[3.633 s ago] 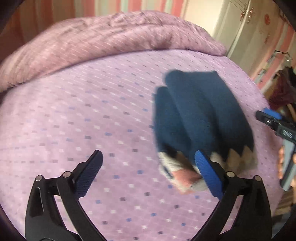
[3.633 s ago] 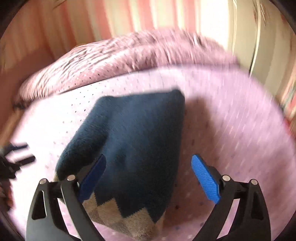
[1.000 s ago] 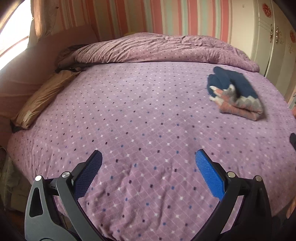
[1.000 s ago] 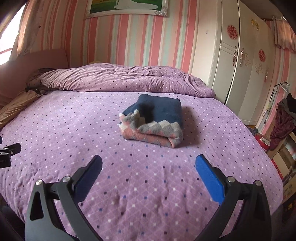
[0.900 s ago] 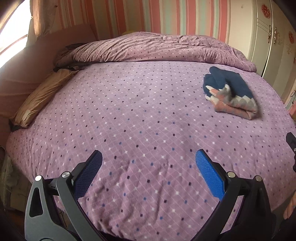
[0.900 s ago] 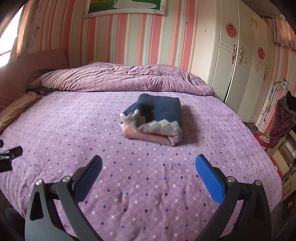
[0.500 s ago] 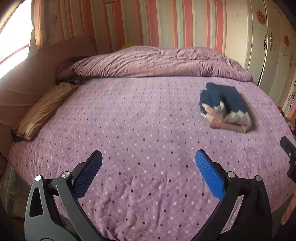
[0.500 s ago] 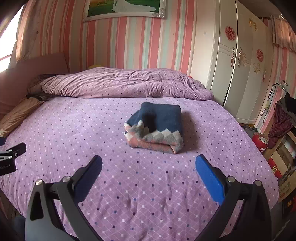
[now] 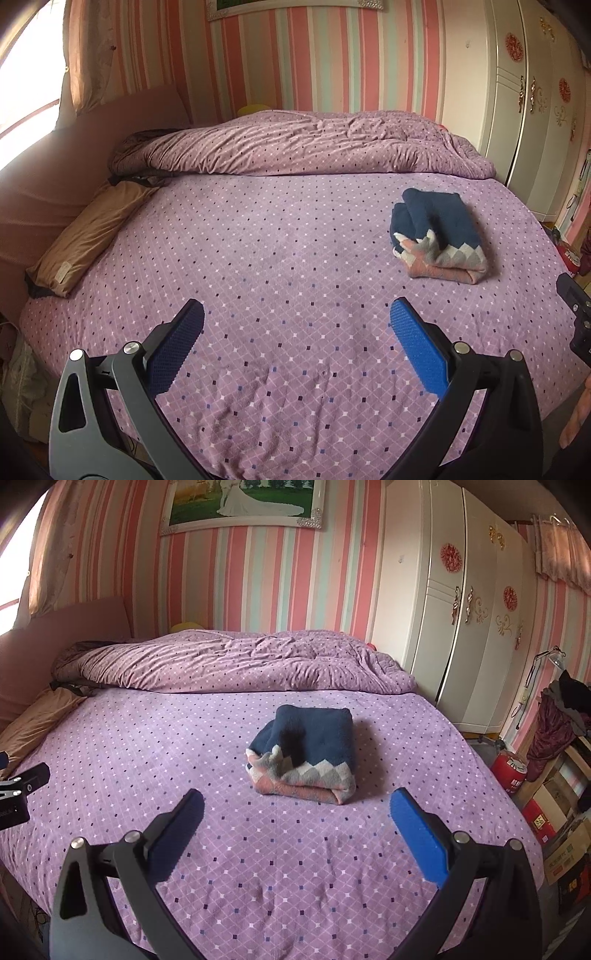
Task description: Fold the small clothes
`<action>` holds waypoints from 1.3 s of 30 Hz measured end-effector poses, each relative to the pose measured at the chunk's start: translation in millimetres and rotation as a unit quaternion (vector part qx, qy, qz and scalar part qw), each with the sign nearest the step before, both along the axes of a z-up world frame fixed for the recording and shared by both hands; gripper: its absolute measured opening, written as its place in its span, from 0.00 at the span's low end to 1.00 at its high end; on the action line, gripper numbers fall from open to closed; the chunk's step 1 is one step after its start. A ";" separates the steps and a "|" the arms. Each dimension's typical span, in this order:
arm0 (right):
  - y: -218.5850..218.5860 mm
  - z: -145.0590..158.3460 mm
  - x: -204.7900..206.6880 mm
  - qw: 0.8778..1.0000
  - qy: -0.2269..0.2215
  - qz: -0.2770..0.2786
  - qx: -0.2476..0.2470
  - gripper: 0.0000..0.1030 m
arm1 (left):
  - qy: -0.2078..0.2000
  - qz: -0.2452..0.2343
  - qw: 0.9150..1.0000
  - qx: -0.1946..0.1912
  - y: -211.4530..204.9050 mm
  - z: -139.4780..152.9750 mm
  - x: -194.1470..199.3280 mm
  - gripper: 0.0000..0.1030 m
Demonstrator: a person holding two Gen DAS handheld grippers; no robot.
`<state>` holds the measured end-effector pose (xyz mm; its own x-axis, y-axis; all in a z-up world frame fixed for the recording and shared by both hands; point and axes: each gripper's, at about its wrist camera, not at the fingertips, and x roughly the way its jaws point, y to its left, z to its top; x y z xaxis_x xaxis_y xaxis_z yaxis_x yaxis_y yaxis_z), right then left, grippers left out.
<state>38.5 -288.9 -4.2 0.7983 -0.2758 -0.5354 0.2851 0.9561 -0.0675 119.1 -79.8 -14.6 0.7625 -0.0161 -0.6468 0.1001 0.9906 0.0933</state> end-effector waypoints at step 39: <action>-1.0 5.9 -12.2 0.999 0.003 -0.019 -0.028 0.98 | 0.000 0.000 1.000 -0.005 3.7 20.2 -21.6 0.97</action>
